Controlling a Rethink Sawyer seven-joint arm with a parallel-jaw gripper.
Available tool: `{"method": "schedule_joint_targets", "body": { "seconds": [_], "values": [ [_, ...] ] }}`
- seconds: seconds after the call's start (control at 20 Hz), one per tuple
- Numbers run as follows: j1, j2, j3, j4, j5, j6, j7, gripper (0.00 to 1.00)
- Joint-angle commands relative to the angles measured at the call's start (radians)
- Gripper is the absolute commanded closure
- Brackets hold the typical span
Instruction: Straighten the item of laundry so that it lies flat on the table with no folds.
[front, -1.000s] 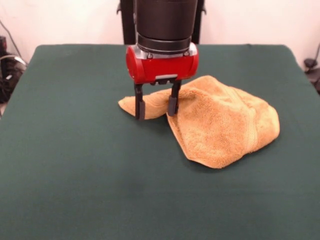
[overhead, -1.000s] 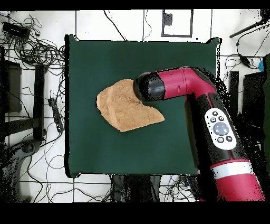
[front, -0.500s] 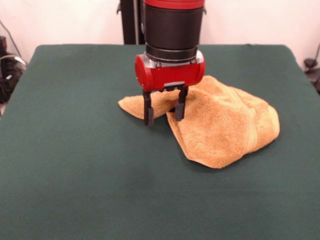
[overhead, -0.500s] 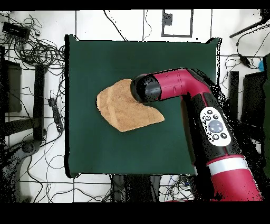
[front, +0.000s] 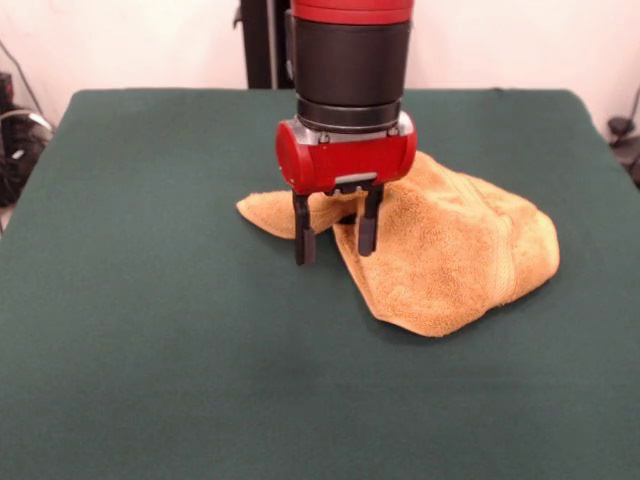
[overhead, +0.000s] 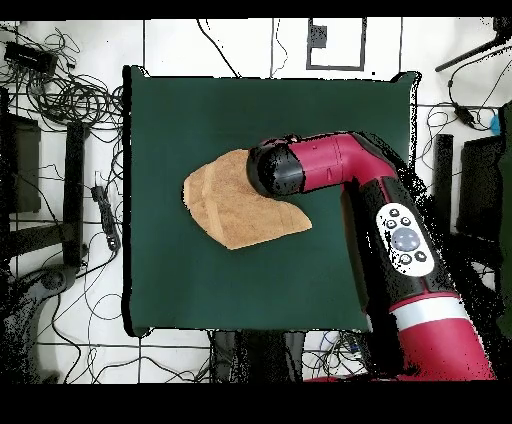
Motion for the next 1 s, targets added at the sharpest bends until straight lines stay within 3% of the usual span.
{"method": "schedule_joint_targets", "body": {
  "seconds": [0.05,0.6,1.0],
  "values": [
    [0.068,0.068,-0.028,0.109,-0.052,-0.075,0.043,0.0],
    [0.107,0.082,-0.071,0.068,-0.063,-0.093,0.05,0.0],
    [0.106,0.08,-0.102,0.109,0.068,0.029,0.139,0.0]
  ]
}}
